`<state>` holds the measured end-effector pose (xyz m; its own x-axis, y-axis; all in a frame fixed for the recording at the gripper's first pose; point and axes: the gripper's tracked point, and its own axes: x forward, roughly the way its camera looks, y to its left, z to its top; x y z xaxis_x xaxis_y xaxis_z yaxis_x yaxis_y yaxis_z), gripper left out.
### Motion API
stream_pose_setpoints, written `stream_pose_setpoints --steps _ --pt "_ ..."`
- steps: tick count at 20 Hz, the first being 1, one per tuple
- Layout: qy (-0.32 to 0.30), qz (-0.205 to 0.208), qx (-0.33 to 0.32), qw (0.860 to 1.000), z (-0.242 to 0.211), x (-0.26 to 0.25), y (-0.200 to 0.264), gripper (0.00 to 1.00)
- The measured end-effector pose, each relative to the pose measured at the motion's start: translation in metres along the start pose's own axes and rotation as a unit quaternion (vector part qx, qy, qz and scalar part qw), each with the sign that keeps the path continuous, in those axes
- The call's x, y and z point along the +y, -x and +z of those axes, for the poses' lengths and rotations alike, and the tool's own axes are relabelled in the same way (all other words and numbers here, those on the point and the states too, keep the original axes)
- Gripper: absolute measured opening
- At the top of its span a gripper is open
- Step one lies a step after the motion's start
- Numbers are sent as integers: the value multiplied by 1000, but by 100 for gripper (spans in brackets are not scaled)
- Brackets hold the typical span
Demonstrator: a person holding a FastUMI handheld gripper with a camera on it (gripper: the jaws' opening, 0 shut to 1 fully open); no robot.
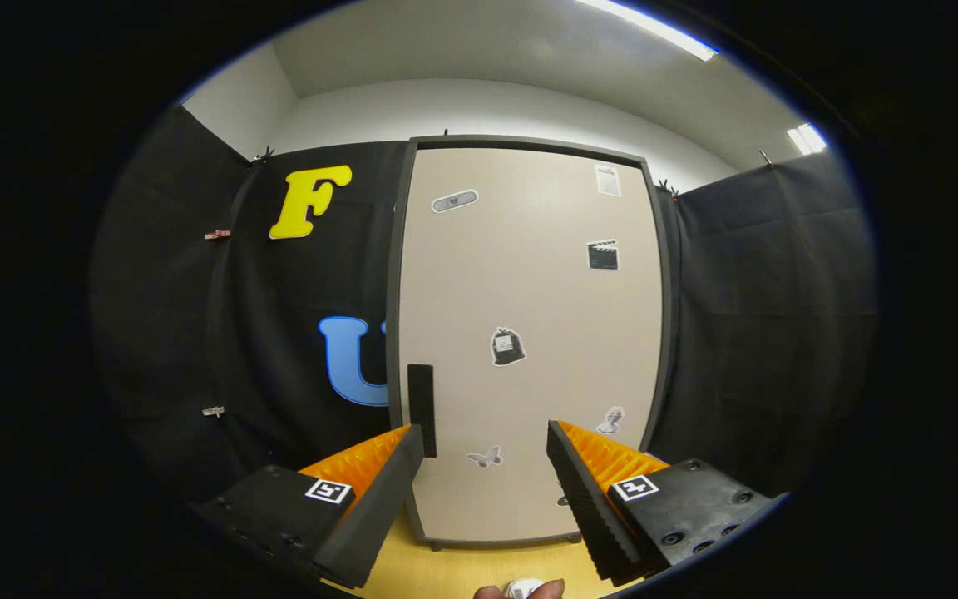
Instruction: Open the shoe cabinet door, grab the shoes and put them into the shoe cabinet, then close the shoe cabinet door.
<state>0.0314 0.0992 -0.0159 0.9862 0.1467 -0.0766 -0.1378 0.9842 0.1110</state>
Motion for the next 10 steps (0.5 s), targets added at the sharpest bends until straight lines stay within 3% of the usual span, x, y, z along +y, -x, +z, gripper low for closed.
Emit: stream_pose_setpoints --steps 10 --pt "-19 16 28 999 -38 54 -103 98"
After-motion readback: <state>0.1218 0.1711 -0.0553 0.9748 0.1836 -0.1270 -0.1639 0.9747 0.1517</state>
